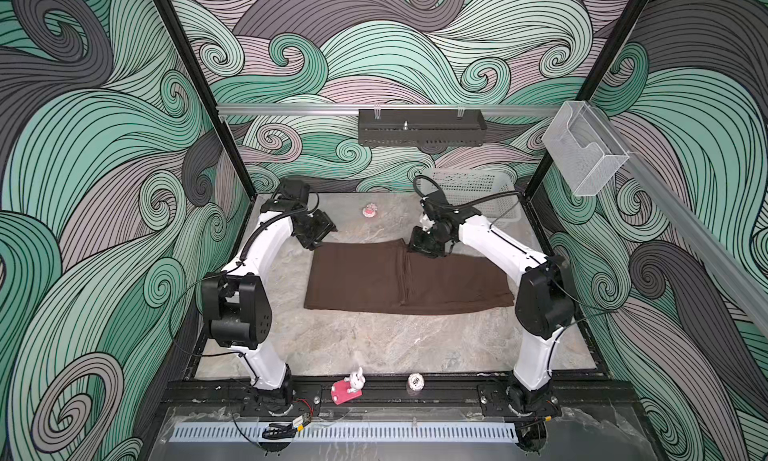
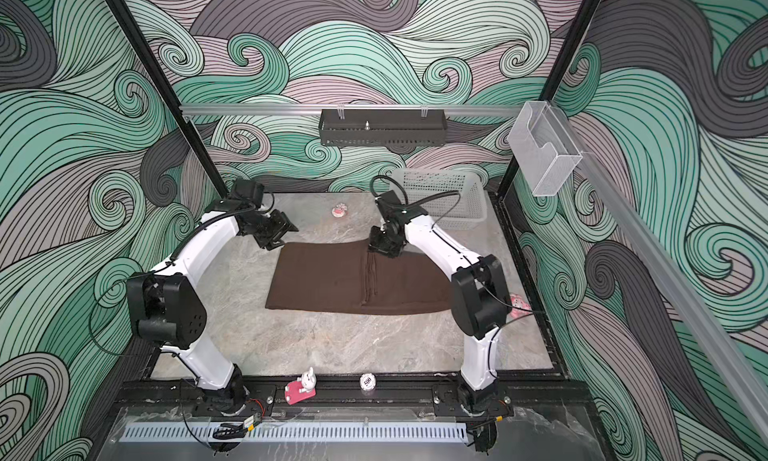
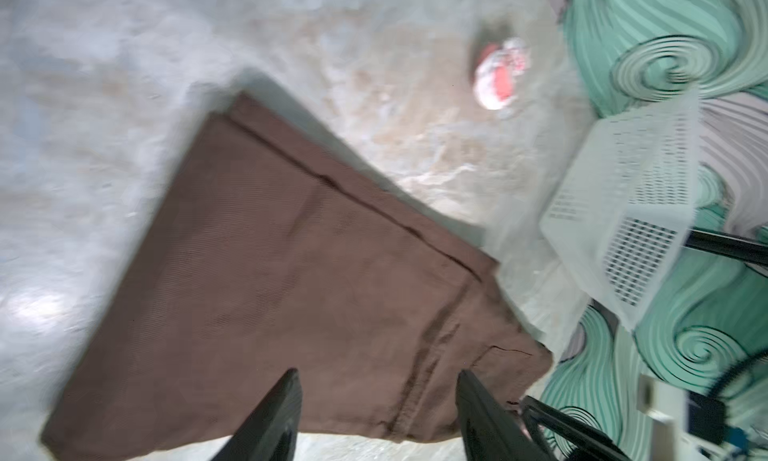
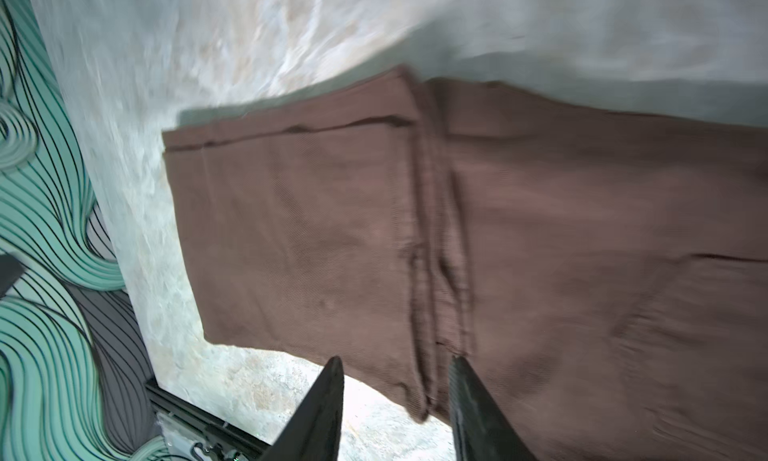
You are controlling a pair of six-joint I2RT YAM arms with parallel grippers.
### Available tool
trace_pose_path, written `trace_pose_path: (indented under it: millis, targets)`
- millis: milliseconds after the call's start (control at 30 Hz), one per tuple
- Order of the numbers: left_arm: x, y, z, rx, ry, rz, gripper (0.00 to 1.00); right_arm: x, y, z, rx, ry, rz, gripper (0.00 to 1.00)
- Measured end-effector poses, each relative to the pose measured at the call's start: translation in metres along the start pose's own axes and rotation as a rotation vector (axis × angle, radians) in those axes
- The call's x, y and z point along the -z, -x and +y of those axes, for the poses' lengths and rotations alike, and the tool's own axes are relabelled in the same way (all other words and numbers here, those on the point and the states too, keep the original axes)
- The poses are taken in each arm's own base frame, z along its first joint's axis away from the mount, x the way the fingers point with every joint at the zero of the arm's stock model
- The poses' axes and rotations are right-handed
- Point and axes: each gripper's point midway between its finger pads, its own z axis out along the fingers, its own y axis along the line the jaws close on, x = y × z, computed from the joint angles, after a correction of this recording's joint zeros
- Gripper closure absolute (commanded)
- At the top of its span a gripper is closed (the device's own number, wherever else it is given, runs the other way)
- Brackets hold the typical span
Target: Fold and stack the trousers
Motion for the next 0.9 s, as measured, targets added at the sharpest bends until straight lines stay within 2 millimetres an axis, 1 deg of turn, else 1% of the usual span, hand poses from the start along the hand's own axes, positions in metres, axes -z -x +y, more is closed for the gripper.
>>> trace_pose_path:
  millis: [67,100,133,200,267,400,500,633,767,900]
  targets:
    - [-0.006,-0.003,0.026,0.024,0.048,0.027,0.37,-0.015,-0.007,0.010,0.037,-0.017,0.028,0.52]
    - [-0.008,-0.004,0.037,0.033,0.068,0.038,0.37,-0.024,-0.012,0.011,0.050,-0.031,0.044,0.51]
    - [-0.008,-0.006,0.046,0.038,0.082,0.045,0.37,-0.033,-0.017,0.007,0.051,-0.051,0.066,0.51]
    - [-0.004,-0.006,0.056,0.040,0.098,0.044,0.37,-0.046,-0.025,-0.003,0.041,-0.087,0.107,0.51]
    - [0.003,-0.004,0.061,0.036,0.103,0.033,0.37,-0.057,-0.029,-0.013,0.026,-0.114,0.139,0.53]
    - [0.016,0.000,0.069,0.027,0.103,0.008,0.37,-0.077,-0.039,-0.026,0.006,-0.141,0.197,0.65]
    - [0.020,0.003,0.076,0.026,0.109,0.003,0.37,-0.088,-0.046,-0.030,-0.006,-0.146,0.236,0.76]
    - [0.023,0.008,0.089,0.040,0.120,0.000,0.37,-0.094,-0.053,-0.031,-0.013,-0.145,0.264,1.00]
    - [0.024,0.011,0.099,0.051,0.128,-0.001,0.37,-0.091,-0.051,-0.030,-0.009,-0.144,0.256,1.00]
    - [0.022,0.011,0.101,0.031,0.118,0.012,0.34,-0.080,-0.049,-0.032,0.013,-0.162,0.223,1.00]
